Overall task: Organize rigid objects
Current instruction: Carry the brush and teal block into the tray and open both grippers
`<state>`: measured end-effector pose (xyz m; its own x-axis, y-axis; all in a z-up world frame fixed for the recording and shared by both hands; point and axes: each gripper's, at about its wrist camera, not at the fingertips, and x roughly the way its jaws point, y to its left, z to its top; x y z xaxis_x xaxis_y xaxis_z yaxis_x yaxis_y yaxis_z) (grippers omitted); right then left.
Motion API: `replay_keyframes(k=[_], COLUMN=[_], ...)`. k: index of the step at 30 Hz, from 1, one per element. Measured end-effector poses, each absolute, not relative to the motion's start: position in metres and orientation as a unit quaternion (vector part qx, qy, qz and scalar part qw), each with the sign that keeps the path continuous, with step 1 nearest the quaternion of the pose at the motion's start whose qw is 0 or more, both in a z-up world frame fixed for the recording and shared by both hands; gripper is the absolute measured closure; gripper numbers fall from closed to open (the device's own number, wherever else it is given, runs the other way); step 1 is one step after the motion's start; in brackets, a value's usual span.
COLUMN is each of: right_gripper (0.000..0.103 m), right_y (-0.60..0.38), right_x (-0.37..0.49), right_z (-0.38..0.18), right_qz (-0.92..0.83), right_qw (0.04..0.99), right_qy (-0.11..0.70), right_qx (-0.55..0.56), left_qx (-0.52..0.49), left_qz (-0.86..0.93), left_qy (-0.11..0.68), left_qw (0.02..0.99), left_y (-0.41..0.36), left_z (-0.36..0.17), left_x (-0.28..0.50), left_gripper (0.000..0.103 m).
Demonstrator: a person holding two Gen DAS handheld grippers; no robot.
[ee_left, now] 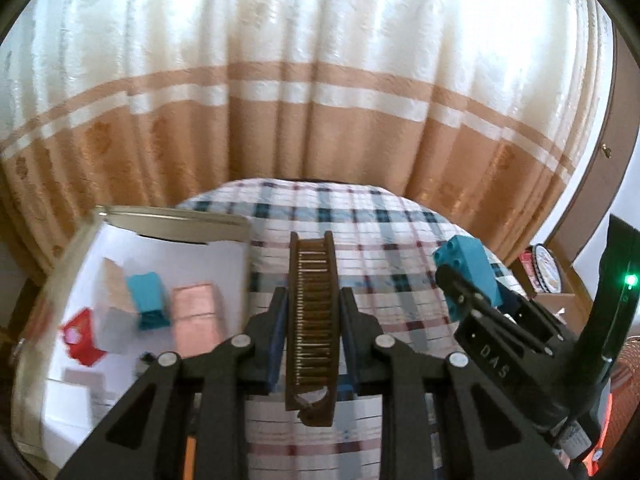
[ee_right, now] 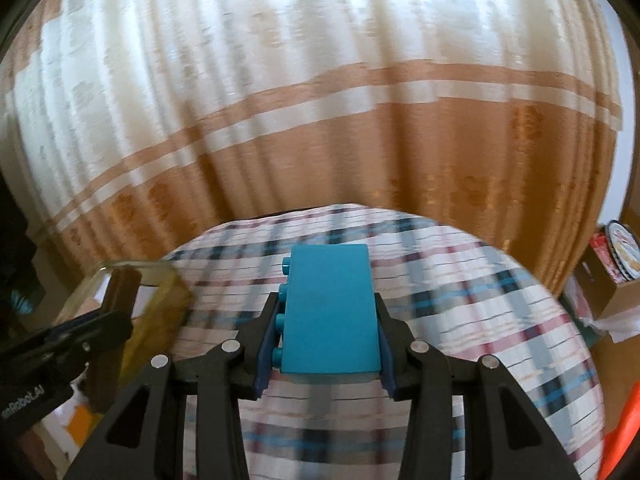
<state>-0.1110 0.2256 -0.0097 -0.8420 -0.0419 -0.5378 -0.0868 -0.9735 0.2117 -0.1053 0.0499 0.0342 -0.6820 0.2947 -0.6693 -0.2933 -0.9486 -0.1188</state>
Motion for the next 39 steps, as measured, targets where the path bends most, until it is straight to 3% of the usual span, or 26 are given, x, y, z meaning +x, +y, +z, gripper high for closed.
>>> replay_keyframes(k=[13,20,31,39], right_gripper=[0.058,0.058,0.057,0.056], right_y=[0.108,0.074,0.049,0.047], right_x=[-0.149,-0.176,-0.214,-0.208], right_z=[0.015,0.011,-0.006,-0.004], right_qz=[0.947,0.933,0.901,0.904], right_qw=[-0.091,-0.12,-0.151,-0.162], right_qy=[0.108,0.107,0.114,0.115], right_qx=[-0.287,-0.323,-0.391,-0.377], left_qx=[-0.367,-0.373,-0.394,-0.411], left_qz=[0.927,0.922,0.911,0.909], left_qy=[-0.033,-0.062,-0.068,-0.03], left_qw=[0.073,0.081,0.097,0.052], left_y=[-0.052,-0.096,-0.099,-0.097], left_z=[0.025,0.019,0.002,-0.002], left_x=[-0.131,-0.145,-0.158,-0.162], left_gripper=[0.079,0.079,0.079,0.079])
